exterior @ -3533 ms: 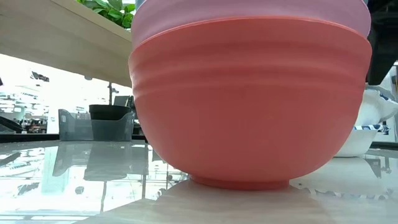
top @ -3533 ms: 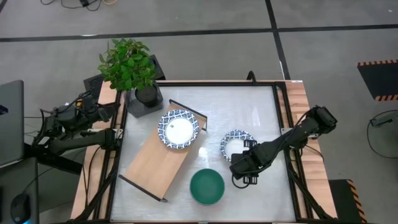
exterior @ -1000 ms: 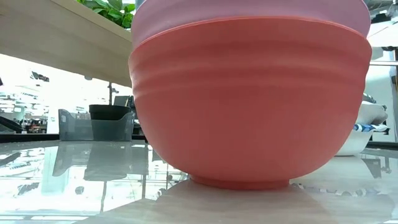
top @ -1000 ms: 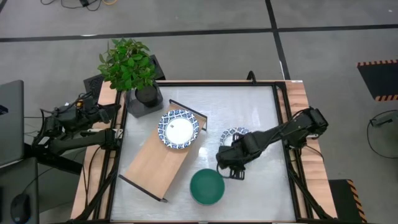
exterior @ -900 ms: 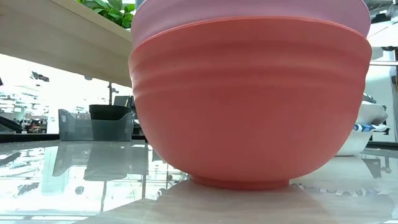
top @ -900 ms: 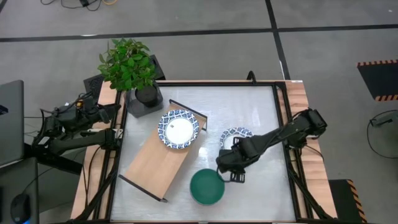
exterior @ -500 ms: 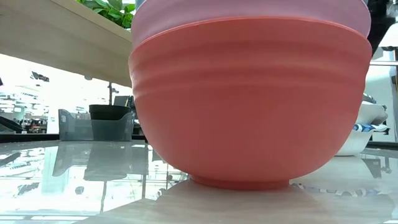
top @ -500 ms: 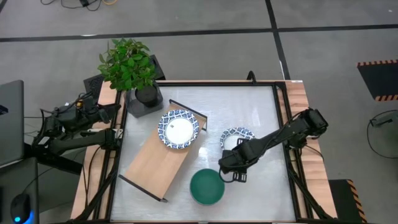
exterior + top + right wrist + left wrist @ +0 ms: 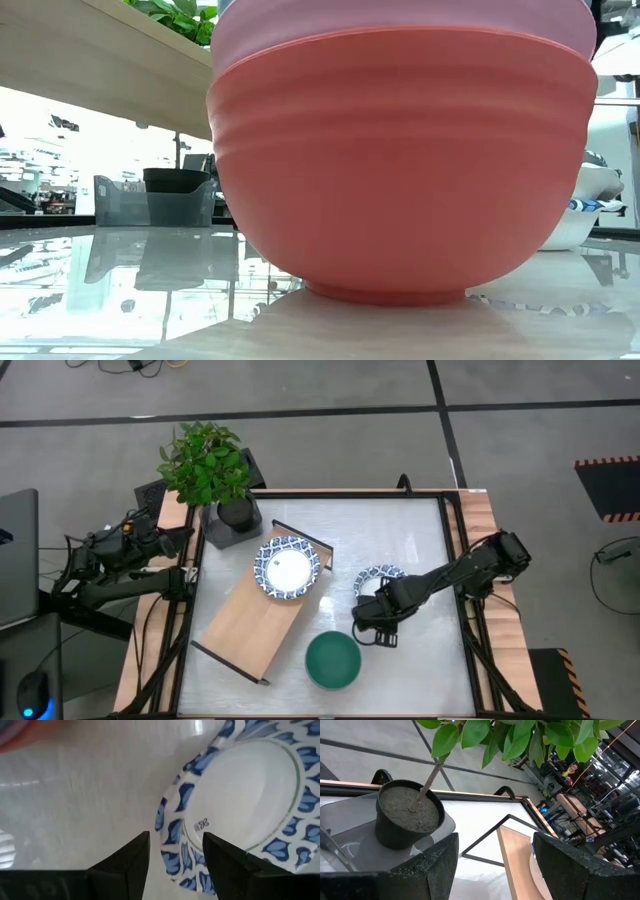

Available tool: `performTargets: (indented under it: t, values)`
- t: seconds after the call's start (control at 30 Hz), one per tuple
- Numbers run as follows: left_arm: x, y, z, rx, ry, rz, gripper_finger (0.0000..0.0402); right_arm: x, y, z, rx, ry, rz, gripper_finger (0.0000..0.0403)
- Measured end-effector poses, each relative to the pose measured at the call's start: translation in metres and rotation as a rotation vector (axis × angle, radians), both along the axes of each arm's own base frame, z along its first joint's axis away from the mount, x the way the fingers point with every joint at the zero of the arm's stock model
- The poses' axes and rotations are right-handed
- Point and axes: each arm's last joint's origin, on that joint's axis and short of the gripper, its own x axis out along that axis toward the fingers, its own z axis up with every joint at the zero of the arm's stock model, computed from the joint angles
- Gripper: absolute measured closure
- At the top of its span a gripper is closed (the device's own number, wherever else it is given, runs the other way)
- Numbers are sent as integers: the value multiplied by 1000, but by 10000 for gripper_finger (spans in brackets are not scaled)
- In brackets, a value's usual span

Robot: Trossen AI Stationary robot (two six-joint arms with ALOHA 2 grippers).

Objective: Place and stack bowls onto a shelf
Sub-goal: Stack the white patterned bowl on the white patterned bowl on the shelf

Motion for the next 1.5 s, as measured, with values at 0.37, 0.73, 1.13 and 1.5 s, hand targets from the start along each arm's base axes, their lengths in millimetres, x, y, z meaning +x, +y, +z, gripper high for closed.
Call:
performTargets:
  t: [0.37,0.73,1.13,1.5]
  values:
    - [0,0,0,0,0,2,159,7,-10,-7,4,-22,19,222]
    - [0,0,0,6,6,4,159,10,-21,-7,16,-10,12,316]
    - [0,0,0,6,7,3,159,10,-24,-1,25,5,26,386]
    - [0,0,0,8,8,9,159,0,-48,70,-49,-170,-46,386]
